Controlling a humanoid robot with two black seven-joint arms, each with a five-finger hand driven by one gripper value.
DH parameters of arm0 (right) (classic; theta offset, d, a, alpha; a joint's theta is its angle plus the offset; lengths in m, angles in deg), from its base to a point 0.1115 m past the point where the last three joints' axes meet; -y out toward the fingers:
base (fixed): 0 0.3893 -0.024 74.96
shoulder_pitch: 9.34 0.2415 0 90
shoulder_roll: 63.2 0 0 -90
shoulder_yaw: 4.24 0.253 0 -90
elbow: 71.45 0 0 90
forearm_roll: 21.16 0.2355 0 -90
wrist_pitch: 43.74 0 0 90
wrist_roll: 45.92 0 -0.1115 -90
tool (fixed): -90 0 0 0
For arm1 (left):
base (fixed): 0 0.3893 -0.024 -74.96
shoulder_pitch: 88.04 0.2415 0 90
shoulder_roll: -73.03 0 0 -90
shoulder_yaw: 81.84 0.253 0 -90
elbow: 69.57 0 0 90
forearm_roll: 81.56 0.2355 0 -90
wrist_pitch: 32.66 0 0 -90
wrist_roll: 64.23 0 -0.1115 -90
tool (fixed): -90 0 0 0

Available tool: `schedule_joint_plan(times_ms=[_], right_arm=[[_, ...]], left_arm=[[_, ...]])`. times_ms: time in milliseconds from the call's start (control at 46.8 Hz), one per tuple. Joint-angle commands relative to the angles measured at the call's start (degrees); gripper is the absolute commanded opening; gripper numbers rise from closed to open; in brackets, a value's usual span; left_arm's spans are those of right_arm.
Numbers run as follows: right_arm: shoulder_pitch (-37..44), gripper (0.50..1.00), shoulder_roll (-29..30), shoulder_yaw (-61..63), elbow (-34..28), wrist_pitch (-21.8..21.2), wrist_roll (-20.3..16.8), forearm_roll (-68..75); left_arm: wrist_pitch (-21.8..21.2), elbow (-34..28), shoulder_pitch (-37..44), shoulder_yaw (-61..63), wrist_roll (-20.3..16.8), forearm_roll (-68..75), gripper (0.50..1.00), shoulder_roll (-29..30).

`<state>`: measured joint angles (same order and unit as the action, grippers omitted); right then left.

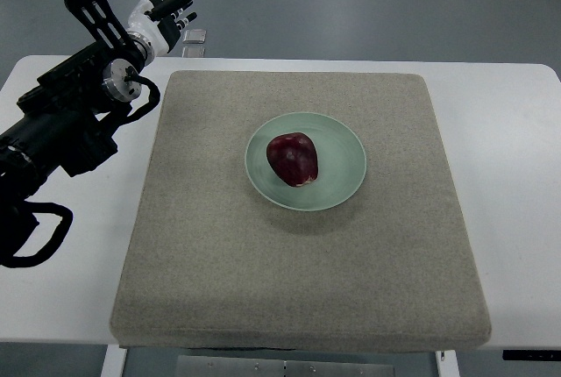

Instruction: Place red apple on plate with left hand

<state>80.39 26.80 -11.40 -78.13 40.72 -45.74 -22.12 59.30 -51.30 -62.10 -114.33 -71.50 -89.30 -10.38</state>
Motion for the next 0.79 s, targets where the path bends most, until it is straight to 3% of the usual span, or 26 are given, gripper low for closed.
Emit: schedule_joint_plan(times_ms=[0, 128, 214, 363, 769], right_arm=[[0.0, 0.964, 0.0, 0.0, 0.0, 0.0, 0.0, 0.0], [0.0, 0.964, 0.0, 0.0, 0.0, 0.0, 0.0, 0.0], [0.0, 0.964, 0.0, 0.0, 0.0, 0.0, 0.0, 0.0], [0.0, 0.964, 0.0, 0.0, 0.0, 0.0, 0.0, 0.0], [0.0, 0.964, 0.0, 0.0, 0.0, 0.0, 0.0, 0.0]], left_arm=[[3.6, -0.1, 1.3, -2.2, -0.5, 0.2, 0.994, -0.1], [10.3, -1.0, 2.3, -2.8, -1.5, 0.1, 0.994, -0.1], [12.6, -2.1, 2.4, -4.1, -2.3, -0.2, 0.992, -0.1], [13.2, -2.3, 2.6, -9.0, -2.3, -0.1, 0.994, -0.1], [13.3, -2.0, 3.5, -8.2, -2.6, 0.8, 0.994, 0.1]])
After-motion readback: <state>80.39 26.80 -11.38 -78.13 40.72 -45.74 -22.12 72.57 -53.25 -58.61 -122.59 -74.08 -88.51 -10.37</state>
